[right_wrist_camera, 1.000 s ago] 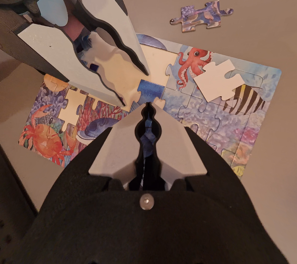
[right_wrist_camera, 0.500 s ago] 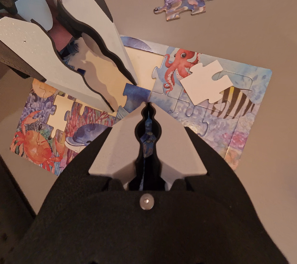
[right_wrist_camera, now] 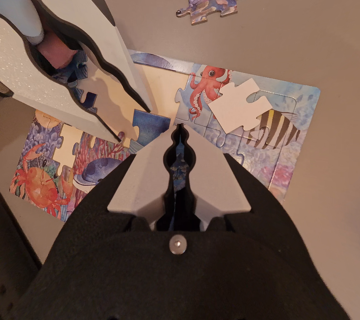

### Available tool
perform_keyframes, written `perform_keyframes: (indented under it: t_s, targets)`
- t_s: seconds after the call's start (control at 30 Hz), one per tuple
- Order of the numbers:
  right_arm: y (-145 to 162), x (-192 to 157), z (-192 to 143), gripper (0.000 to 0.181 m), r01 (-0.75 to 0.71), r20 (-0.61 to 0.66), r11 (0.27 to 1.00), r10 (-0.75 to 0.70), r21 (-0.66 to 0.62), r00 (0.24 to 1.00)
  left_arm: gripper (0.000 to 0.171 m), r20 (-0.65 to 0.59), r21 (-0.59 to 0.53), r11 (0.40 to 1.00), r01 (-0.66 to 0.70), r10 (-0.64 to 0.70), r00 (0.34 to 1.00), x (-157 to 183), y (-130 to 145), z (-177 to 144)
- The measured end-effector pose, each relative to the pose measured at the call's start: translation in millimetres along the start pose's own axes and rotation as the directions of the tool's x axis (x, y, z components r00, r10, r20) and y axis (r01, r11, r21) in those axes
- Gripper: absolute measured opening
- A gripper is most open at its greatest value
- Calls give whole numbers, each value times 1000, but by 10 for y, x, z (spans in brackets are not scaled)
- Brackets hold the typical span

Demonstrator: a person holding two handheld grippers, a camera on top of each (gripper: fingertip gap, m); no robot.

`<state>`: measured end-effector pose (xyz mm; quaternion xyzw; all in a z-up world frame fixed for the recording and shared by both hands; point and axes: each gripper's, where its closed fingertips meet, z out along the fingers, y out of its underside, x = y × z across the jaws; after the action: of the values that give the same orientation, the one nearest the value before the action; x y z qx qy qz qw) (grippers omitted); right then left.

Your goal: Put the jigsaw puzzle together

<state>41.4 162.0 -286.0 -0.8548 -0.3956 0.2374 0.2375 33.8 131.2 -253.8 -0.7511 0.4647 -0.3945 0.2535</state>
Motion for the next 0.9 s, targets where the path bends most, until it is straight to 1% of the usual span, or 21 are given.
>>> perform_keyframes:
  t_s: [0.07, 0.2, 0.3, 0.33, 0.47, 0.63, 0.67, 0.73, 0.77, 0.83, 0.9]
  targets:
    - [1, 0, -1, 0, -3, 6, 1000, 3, 1, 1000, 29, -30, 32, 999, 7, -6, 1000, 47, -50, -21]
    - [5, 1, -3, 0, -5, 13, 1000, 5, 2, 1000, 20, -83, 83, 996, 30, -23, 996, 125, -137, -38]
    - [8, 2, -7, 0, -9, 21, 1000, 9, 3, 1000, 6, -59, 86, 995, 57, -52, 997, 75, -160, -11]
    - [10, 3, -8, 0, -10, 24, 1000, 10, 4, 1000, 4, -54, 88, 994, 71, -66, 996, 56, -163, -5]
    - [19, 5, -16, 0, -14, 34, 1000, 14, 2, 999, 0, -15, 82, 993, 80, -79, 997, -23, -145, -1]
    - [35, 9, -44, 0, -5, 40, 1000, 5, -8, 999, 0, -11, 83, 994, 65, -64, 998, -28, -145, -4]
    - [37, 11, -64, 1, -7, 44, 1000, 8, -9, 999, 0, -12, 83, 994, 65, -64, 998, -28, -144, -5]
    - [32, 31, -141, 18, -27, 56, 1000, 27, -4, 998, 0, -10, 81, 995, 64, -64, 998, -33, -137, -8]
    - [25, 22, -193, 21, -30, 76, 1000, 30, 8, 997, 0, -12, 81, 995, 66, -65, 998, -32, -135, -10]
    - [53, -43, -277, 27, -35, 147, 999, 33, 10, 989, 0, -15, 81, 994, 67, -66, 998, -33, -134, -12]
    - [108, -113, -293, 33, -32, 210, 999, 34, -10, 977, 0, -20, 82, 994, 69, -67, 998, -32, -136, -10]
